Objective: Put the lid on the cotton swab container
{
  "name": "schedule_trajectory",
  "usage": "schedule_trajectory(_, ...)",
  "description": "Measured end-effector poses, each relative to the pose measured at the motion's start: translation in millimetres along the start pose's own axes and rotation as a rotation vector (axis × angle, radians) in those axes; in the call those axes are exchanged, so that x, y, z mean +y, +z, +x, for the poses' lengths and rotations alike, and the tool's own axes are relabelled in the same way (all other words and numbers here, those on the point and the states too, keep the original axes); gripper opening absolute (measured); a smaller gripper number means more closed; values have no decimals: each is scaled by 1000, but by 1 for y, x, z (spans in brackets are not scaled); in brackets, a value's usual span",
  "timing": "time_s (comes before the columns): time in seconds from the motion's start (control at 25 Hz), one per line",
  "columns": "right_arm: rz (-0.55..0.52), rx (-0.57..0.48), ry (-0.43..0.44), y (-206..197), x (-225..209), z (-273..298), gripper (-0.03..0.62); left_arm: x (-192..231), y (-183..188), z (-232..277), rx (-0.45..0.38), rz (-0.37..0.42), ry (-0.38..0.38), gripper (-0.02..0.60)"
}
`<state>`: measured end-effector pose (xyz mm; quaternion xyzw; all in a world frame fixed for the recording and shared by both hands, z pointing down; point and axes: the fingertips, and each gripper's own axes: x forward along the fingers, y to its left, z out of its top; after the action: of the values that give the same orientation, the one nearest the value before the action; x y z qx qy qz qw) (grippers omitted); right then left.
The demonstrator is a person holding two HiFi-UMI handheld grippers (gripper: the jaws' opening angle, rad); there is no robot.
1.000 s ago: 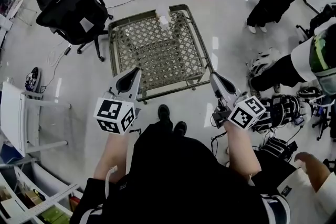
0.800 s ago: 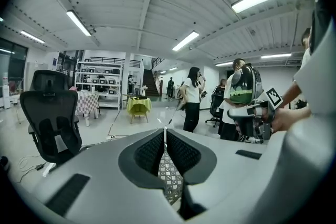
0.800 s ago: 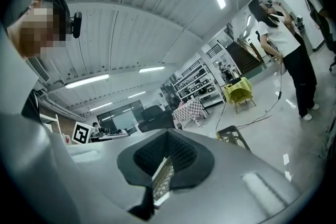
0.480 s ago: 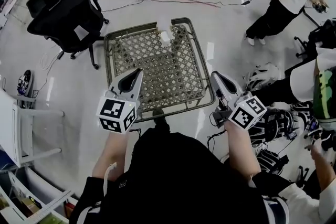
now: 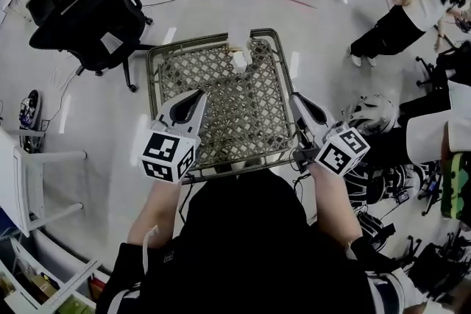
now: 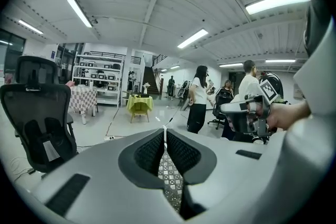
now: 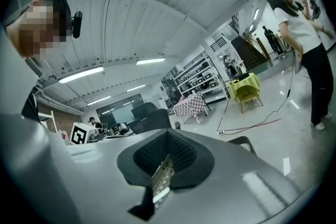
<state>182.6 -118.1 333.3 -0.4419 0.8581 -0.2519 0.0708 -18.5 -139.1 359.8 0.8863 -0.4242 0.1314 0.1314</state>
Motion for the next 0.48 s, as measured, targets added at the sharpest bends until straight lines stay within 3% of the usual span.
schedule_trajectory(0.48, 16, 113, 84, 5, -63, 63, 11, 27, -14, 53, 62, -82, 117, 20)
